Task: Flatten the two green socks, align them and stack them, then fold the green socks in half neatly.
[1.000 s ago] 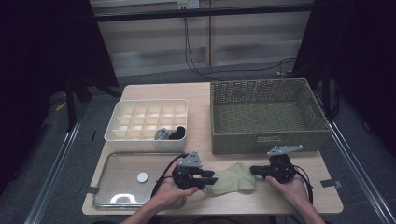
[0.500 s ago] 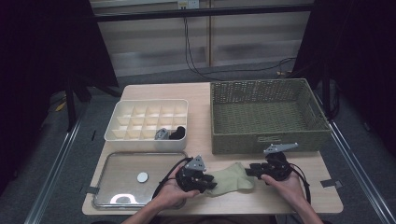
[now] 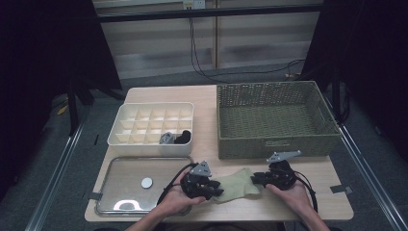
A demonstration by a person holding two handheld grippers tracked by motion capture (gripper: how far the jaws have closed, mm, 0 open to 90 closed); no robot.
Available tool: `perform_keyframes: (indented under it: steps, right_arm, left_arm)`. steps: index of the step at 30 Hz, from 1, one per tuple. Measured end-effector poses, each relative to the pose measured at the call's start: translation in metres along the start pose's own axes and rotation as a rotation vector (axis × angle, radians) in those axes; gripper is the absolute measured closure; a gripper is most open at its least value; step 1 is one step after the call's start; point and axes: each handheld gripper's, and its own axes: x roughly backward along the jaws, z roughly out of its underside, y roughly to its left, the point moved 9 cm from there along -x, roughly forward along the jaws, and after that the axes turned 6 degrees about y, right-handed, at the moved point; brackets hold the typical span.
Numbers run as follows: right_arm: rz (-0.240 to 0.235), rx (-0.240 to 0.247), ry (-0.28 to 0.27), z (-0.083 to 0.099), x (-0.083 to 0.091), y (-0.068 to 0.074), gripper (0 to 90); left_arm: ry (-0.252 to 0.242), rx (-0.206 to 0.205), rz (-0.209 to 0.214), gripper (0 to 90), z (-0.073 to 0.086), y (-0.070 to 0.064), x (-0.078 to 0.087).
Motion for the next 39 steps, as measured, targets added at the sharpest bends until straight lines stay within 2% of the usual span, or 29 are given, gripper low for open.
perform_keyframes:
  steps: [1,3,17,19,21,22,23,24,26,29,32,34,36,38,39]
  right_arm:
    - [-0.010,-0.004,0.001,0.000,-0.001,0.001,79.6]
    - [-0.016,-0.003,-0.005,-0.001,-0.002,0.001,81.5]
    - [-0.056,-0.047,-0.014,-0.005,-0.002,0.000,83.3]
    - [-0.059,-0.049,-0.022,-0.006,0.000,0.000,83.3]
    - [-0.068,-0.060,-0.031,-0.007,0.002,0.001,83.3]
    - [-0.072,-0.056,-0.033,-0.007,0.002,0.001,83.3]
    - [-0.073,-0.052,-0.036,-0.007,0.003,0.001,83.3]
    - [-0.075,-0.053,-0.041,-0.008,0.003,0.002,83.3]
    - [-0.081,-0.048,-0.041,-0.009,0.004,0.003,83.3]
    - [-0.085,-0.042,-0.045,-0.010,0.005,0.004,83.3]
    - [-0.089,-0.037,-0.052,-0.011,0.006,0.007,83.3]
    - [-0.092,-0.030,-0.051,-0.012,0.006,0.009,83.4]
    - [-0.095,-0.026,-0.049,-0.012,0.006,0.010,83.3]
    - [-0.104,-0.022,-0.049,-0.013,0.006,0.011,83.4]
    - [-0.106,-0.023,-0.050,-0.013,0.006,0.011,83.5]
  left_arm:
    - [-0.009,0.008,0.000,67.3,-0.001,0.000,-0.001]
    - [0.002,0.005,-0.002,67.4,0.000,0.000,0.000]
    - [-0.014,0.012,0.016,68.2,-0.001,0.000,0.000]
    - [0.006,0.010,0.003,68.2,0.000,0.001,0.001]
    - [0.004,0.005,-0.003,68.2,-0.001,0.001,0.001]
    - [-0.003,0.000,-0.015,69.4,-0.003,0.002,0.000]
    - [0.003,-0.002,-0.009,70.3,-0.004,0.002,0.000]
    - [-0.005,0.010,-0.011,70.7,-0.006,0.003,0.000]
    - [-0.023,0.006,-0.020,70.6,-0.011,0.005,0.002]
    - [-0.059,0.031,-0.013,70.7,-0.024,0.009,0.003]
    - [-0.069,0.012,0.016,70.8,-0.038,0.004,-0.003]
    - [-0.043,0.000,0.034,71.9,-0.038,-0.002,-0.012]
    - [-0.019,-0.008,0.019,73.2,-0.034,-0.004,-0.020]
    - [0.025,-0.031,-0.002,73.9,-0.030,-0.005,-0.025]
    - [0.013,-0.035,-0.003,73.8,-0.030,-0.007,-0.028]
